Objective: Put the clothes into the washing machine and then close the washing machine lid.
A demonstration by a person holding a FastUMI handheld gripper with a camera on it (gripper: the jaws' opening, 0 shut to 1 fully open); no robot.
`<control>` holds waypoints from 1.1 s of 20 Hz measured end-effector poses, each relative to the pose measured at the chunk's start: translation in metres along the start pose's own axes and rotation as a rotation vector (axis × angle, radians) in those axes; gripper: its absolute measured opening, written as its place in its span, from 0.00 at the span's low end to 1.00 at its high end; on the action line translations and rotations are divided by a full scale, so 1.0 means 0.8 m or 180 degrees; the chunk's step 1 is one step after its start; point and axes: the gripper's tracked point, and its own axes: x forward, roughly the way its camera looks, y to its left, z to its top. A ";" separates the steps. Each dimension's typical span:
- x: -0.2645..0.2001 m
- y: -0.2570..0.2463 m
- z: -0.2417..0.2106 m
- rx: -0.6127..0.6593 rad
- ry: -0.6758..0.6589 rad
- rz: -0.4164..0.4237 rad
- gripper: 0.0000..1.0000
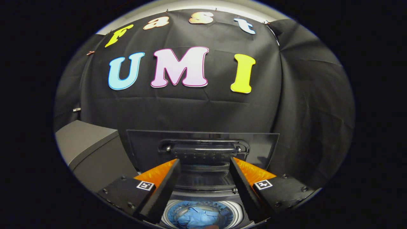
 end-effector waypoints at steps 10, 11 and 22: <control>0.095 0.007 0.052 0.0029 0.0291 0.0014 1.00; 0.089 -0.001 0.052 -0.0002 0.0306 -0.0007 0.99; 0.017 -0.002 0.038 0.0014 0.0258 -0.0158 0.98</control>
